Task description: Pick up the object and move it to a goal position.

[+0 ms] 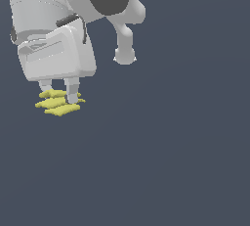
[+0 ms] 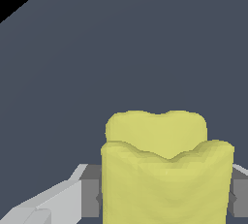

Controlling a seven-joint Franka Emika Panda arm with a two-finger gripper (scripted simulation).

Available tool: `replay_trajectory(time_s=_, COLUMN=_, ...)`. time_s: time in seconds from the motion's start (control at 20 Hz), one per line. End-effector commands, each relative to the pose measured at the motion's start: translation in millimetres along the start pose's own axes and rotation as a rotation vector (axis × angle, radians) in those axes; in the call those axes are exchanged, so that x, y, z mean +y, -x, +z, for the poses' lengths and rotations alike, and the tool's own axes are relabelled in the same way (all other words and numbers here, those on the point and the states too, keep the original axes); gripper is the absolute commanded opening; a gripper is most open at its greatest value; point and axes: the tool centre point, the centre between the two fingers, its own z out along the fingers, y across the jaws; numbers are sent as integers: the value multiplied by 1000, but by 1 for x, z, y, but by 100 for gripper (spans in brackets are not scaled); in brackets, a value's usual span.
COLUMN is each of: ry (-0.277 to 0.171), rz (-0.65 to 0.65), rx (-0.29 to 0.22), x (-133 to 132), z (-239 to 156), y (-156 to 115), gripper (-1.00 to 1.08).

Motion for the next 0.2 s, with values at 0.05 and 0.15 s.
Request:
replay_trajectory(time_s=0.05, ry=-3, rz=0, rx=0, x=0, z=-1, y=0, gripper=-100)
replay_trajectory(time_s=0.15, ry=-1, rz=1, rx=-2, x=0, z=1, y=0, gripper=-100)
